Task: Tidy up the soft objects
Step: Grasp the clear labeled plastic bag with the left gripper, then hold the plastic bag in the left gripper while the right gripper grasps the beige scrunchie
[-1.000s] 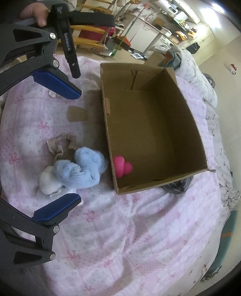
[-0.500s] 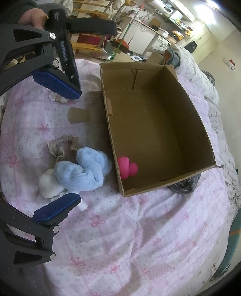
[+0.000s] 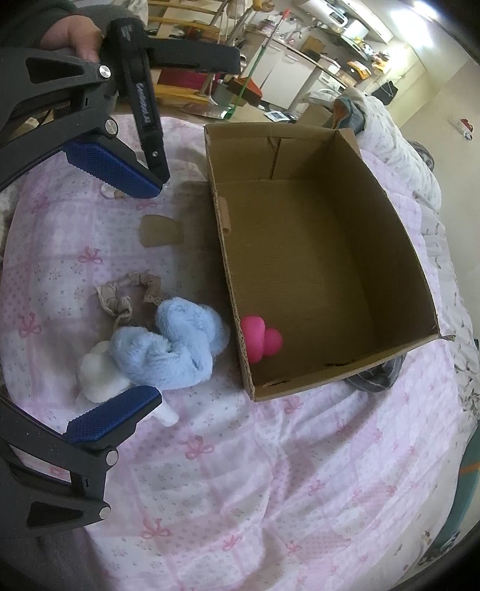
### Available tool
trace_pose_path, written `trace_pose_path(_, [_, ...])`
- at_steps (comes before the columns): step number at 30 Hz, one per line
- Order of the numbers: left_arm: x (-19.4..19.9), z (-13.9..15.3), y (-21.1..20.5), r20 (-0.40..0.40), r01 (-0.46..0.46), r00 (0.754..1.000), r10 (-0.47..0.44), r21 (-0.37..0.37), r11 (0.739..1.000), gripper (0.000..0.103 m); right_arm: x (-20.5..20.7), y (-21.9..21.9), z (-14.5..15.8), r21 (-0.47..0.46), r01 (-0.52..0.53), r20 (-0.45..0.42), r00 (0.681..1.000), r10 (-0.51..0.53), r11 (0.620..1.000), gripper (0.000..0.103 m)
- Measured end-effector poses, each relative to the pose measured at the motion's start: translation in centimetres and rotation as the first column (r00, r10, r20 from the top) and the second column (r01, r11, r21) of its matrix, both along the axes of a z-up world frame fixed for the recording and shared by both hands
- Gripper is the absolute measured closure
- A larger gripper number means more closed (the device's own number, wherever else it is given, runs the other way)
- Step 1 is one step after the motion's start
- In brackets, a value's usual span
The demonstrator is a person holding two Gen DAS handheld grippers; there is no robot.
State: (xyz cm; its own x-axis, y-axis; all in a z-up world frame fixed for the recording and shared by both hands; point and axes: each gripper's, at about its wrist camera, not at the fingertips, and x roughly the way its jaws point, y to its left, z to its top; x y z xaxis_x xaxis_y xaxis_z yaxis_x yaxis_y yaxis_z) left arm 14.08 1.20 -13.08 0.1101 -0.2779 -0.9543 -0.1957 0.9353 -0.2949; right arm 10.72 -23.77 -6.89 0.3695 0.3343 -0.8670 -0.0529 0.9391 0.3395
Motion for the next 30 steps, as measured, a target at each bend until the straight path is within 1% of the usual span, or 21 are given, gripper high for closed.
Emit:
trace_pose_path(2, [0.3, -0.8, -0.2, -0.019, 0.011, 1.0, -0.01, 0.02, 1.0, 0.04, 0.0, 0.1, -0.1, -0.004, -0.005, -0.002, 1.0, 0.005, 1.0, 0.0])
trace_pose_path(3, [0.5, -1.2, -0.2, -0.022, 0.011, 1.0, -0.01, 0.042, 0.999, 0.04, 0.0, 0.2, -0.1, -0.006, -0.007, -0.003, 1.0, 0.007, 1.0, 0.0])
trace_pose_path(5, [0.8, -1.7, -0.6, -0.03, 0.02, 0.999, -0.019, 0.057, 0.998, 0.042, 0.0, 0.3, -0.2, -0.009, -0.008, -0.005, 1.0, 0.008, 1.0, 0.0])
trace_pose_path(6, [0.8, -1.8, -0.7, -0.03, 0.028, 0.999, -0.026, 0.065, 0.997, 0.055, 0.0, 0.2, -0.2, -0.01, -0.007, -0.006, 1.0, 0.007, 1.0, 0.0])
trace_pose_path(7, [0.9, -1.8, -0.9, -0.028, 0.039, 0.999, -0.037, 0.086, 0.995, 0.071, 0.0, 0.2, -0.2, -0.01, -0.005, -0.007, 1.0, 0.005, 1.0, 0.0])
trace_pose_path(8, [1.0, -1.7, -1.0, -0.025, 0.047, 0.999, -0.045, 0.103, 0.994, 0.076, 0.0, 0.1, -0.2, -0.009, -0.002, -0.007, 1.0, 0.002, 1.0, 0.0])
trace_pose_path(10, [1.0, -1.3, -0.8, -0.014, 0.036, 0.999, -0.035, 0.089, 0.995, 0.079, 0.0, 0.0, -0.2, -0.006, 0.005, -0.007, 1.0, -0.005, 1.0, 0.0])
trace_pose_path(14, [0.8, 0.7, -0.1, 0.049, 0.009, 0.999, -0.015, 0.118, 0.993, 0.08, 0.0, -0.2, -0.2, -0.001, 0.015, -0.004, 1.0, -0.015, 1.0, 0.0])
trace_pose_path(15, [0.6, 1.4, 0.0, 0.068, -0.006, 0.998, -0.002, 0.113, 0.994, 0.08, 0.0, -0.2, -0.2, 0.0, 0.016, -0.005, 1.0, -0.016, 1.0, 0.0])
trace_pose_path(18, [-0.1, 3.7, 0.6, 0.11, -0.026, 0.994, 0.01, 0.14, 0.99, 0.08, -0.1, -0.2, -0.2, 0.001, 0.011, -0.003, 1.0, -0.011, 1.0, 0.0])
trace_pose_path(21, [-1.3, 5.9, 0.4, 0.136, 0.003, 0.99, -0.024, 0.156, 0.988, 0.08, -0.3, -0.1, 0.0, 0.01, -0.005, 0.001, 1.0, 0.005, 1.0, 0.0])
trace_pose_path(24, [-2.3, 6.7, -0.1, 0.142, 0.032, 0.988, -0.054, 0.155, 0.987, 0.08, -0.5, 0.1, 0.1, 0.044, -0.025, -0.019, 0.999, 0.026, 0.999, 0.0])
trace_pose_path(25, [-2.8, 6.9, -0.1, 0.143, 0.04, 0.988, -0.062, 0.151, 0.988, 0.08, -0.5, 0.3, -0.1, 0.068, -0.038, -0.033, 0.999, 0.04, 0.997, 0.002])
trace_pose_path(26, [-3.0, 6.8, -0.2, 0.14, 0.045, 0.988, -0.066, 0.15, 0.988, 0.08, -0.5, 0.4, -0.3, 0.095, -0.052, -0.049, 0.997, 0.057, 0.994, 0.018])
trace_pose_path(28, [-4.4, 6.9, -0.3, 0.139, 0.046, 0.988, -0.065, 0.135, 0.99, 0.08, -0.4, 1.0, -1.2, 0.127, -0.076, -0.1, 0.991, 0.089, 0.989, 0.032])
trace_pose_path(30, [-5.0, 6.7, -0.7, 0.145, 0.048, 0.987, -0.065, 0.116, 0.992, 0.08, -0.3, 1.5, -2.1, 0.151, -0.091, -0.142, 0.983, 0.112, 0.984, 0.033])
